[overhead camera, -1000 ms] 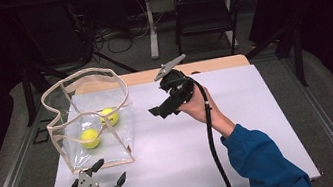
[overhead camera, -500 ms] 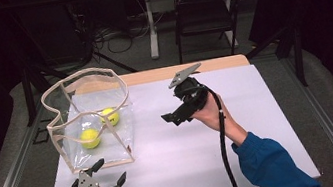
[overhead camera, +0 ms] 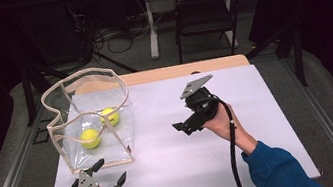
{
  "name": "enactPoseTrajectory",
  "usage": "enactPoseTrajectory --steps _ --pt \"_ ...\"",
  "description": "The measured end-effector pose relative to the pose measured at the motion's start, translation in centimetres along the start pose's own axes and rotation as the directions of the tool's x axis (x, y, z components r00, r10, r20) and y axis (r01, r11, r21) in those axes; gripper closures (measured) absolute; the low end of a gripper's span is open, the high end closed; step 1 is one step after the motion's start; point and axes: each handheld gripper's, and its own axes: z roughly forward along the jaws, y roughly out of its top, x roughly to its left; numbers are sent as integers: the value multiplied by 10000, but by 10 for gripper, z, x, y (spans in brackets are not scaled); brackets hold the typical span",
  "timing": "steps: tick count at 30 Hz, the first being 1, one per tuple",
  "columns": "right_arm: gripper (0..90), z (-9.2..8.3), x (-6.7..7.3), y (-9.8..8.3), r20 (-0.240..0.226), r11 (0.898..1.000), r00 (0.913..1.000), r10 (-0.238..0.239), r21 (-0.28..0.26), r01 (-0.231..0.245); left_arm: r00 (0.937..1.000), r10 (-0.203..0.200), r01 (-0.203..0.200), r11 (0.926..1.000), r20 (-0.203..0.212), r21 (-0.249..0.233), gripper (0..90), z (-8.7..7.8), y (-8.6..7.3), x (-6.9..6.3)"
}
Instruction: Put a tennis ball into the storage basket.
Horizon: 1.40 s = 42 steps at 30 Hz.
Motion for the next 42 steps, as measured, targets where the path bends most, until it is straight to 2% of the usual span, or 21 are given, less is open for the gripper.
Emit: enactPoseTrajectory --steps 18,32,39,42 --pt "0 -9 2 -47 78 9991 9992 397 -164 -395 9999 -9 8 10000 128 95 159 1 0 -1" --pt "0 -19 4 -82 368 9973 9968 715 -174 -709 9999 -14 13 9999 106 146 159 2 0 -1" --pt "0 -21 8 -97 511 9974 9961 722 -87 -719 9999 -3 2 9999 108 139 159 1 0 -1" --pt "0 -20 10 -105 413 9975 9967 705 -52 -703 9999 -13 11 9999 146 145 159 1 -1 -1"
